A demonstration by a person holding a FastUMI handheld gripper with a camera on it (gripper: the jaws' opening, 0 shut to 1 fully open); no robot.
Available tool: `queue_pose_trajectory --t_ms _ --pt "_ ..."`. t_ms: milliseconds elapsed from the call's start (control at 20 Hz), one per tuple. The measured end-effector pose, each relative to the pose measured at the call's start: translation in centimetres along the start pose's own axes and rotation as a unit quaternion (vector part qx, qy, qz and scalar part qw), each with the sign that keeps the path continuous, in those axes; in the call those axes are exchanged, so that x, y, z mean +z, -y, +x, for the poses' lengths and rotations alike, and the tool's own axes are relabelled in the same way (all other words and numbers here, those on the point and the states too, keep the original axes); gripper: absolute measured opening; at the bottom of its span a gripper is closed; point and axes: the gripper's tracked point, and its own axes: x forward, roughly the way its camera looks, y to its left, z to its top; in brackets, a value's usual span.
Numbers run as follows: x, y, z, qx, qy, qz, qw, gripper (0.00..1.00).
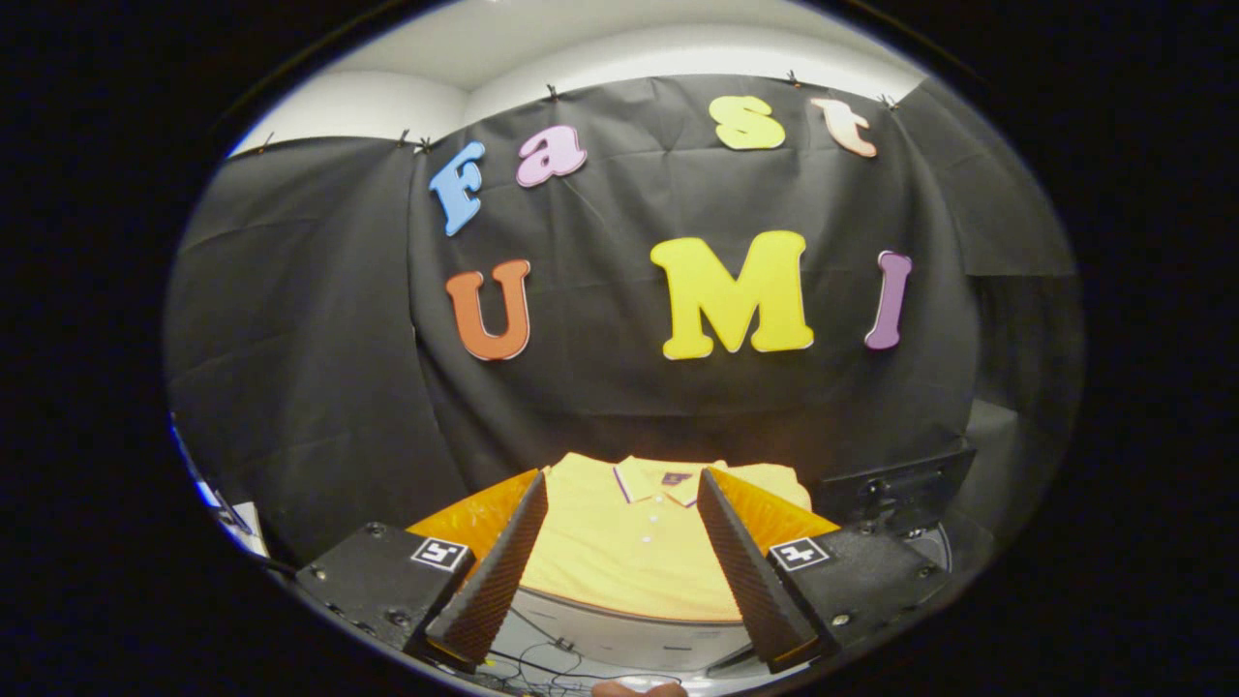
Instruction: Put the clothes into the washing machine and then close the washing machine lid.
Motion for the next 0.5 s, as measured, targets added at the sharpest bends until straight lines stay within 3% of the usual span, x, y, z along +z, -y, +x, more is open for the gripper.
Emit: queue_pose_trajectory --t_ms 300,500 --pt "-2.8 1.1 6.2 0.000 -0.132 0.006 0.991 0.98" --pt "-6.7 1.9 9.1 -0.016 -0.278 0.058 0.959 0.96"
